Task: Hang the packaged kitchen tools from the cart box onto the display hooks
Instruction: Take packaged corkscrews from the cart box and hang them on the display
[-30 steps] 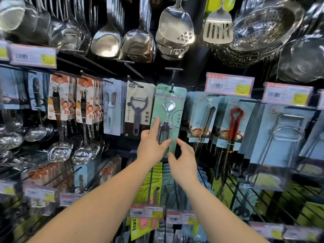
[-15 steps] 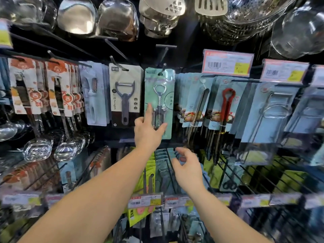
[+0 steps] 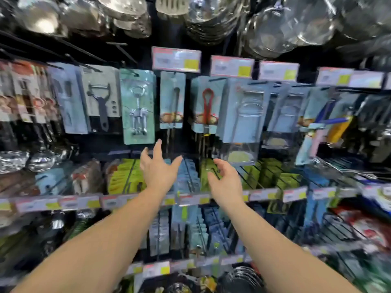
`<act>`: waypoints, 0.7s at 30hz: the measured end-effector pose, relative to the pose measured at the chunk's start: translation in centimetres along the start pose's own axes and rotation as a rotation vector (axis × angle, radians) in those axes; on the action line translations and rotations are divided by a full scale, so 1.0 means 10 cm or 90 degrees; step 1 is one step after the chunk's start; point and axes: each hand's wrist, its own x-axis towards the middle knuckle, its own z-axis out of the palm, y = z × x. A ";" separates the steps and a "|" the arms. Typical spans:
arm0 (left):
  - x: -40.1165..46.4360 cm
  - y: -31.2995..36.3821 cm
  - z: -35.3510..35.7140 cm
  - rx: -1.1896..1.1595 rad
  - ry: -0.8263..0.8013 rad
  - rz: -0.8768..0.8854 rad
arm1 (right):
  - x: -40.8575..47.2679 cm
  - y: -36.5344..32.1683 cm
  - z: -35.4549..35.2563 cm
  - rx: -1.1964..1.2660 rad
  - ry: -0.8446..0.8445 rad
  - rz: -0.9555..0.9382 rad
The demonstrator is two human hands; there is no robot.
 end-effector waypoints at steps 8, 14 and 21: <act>-1.71 1.36 1.38 0.032 -0.245 0.154 | -0.53 1.14 -2.05 -0.094 0.101 0.102; -2.89 2.35 2.37 0.223 -0.414 0.380 | -0.92 1.99 -3.44 -0.209 0.201 0.197; -3.90 3.13 3.49 0.299 -0.581 0.582 | -1.30 2.93 -4.67 -0.397 0.262 0.354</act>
